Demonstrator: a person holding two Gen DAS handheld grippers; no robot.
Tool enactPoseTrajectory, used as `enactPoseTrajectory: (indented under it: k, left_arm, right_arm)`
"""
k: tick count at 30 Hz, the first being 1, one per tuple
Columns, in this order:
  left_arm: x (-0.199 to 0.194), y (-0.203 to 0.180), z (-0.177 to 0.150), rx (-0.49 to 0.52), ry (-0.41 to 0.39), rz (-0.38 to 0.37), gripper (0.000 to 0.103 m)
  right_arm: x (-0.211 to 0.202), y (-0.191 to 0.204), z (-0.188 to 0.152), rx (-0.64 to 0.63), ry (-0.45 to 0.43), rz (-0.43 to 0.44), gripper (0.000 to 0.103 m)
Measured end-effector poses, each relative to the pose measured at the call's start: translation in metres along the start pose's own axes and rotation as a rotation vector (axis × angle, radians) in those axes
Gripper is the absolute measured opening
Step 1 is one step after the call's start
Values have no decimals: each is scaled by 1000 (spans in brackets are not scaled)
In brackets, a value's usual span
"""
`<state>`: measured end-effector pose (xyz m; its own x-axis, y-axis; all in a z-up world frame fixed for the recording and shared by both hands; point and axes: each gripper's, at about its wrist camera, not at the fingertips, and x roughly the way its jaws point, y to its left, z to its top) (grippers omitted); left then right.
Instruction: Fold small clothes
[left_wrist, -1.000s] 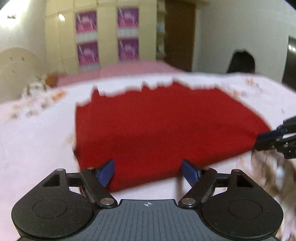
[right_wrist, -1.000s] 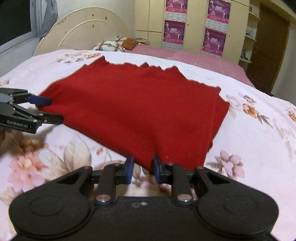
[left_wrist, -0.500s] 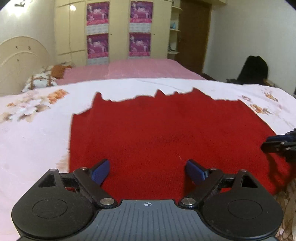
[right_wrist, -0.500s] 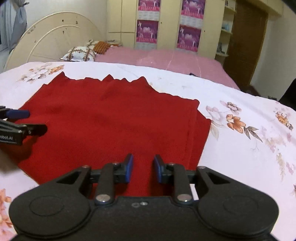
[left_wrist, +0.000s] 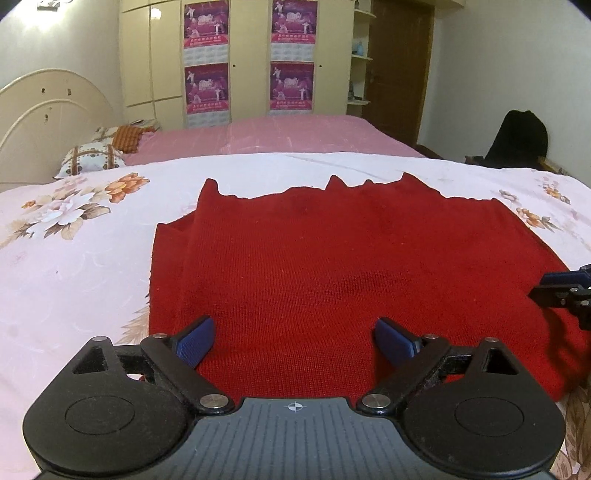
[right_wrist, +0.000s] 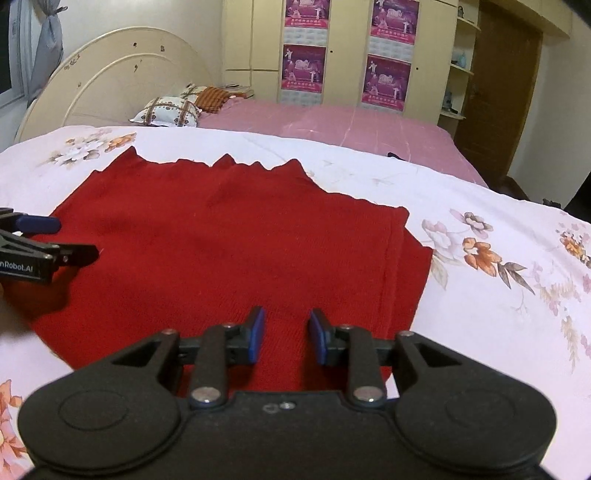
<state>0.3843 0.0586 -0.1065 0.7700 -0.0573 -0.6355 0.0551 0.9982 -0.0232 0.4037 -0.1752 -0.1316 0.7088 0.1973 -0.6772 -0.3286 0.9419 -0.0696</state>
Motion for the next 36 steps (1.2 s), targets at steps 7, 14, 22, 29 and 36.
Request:
enactPoseTrajectory:
  k: [7,14,22,29,36]
  left_arm:
    - [0,1,2,3,11,0,93]
    - [-17,2,18,-55,-97,-32,93]
    - [33,-10,32,6,34,-6,93]
    - [29,-11,28,29,20,-2,98]
    - [-56,41,-4,-316,-21,-154,90]
  right_arm:
    - [-1,-1,0,2,7,0,32]
    - [-18,-4,7,29,-58,19,42]
    - [19,6,30,16,-42,3,41]
    - [35,9,28,-7,-2,-10,45]
    - [-14,-4,25,61,-107,53,45]
